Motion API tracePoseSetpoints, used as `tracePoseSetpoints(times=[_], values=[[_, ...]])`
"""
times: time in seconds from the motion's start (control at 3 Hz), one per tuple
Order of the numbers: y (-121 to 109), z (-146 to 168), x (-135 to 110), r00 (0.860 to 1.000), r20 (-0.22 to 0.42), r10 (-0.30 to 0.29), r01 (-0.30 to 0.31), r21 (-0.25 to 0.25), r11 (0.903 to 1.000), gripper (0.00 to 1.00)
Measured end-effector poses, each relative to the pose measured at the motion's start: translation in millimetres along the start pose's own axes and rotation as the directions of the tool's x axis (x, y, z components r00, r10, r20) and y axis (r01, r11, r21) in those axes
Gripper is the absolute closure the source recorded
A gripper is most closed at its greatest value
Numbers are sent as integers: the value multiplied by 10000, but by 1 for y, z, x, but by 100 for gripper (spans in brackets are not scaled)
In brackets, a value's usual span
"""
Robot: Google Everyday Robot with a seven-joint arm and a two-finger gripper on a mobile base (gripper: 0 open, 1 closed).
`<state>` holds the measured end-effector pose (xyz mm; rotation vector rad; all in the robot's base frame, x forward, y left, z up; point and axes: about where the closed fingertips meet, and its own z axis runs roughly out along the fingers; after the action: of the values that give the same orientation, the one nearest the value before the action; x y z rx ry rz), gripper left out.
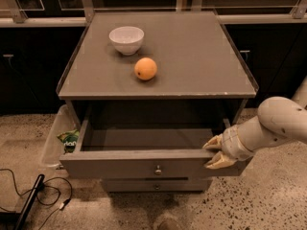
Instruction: Open top drawer
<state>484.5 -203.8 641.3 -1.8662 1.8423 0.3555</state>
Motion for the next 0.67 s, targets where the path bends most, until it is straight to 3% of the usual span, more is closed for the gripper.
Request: tracePoseSetpoints(times=[0.33, 0.67], values=[[13, -2, -2, 9999, -30, -125, 125, -168, 9998, 23], [44, -13, -6, 9997, 34, -256, 256, -235, 9994, 36]])
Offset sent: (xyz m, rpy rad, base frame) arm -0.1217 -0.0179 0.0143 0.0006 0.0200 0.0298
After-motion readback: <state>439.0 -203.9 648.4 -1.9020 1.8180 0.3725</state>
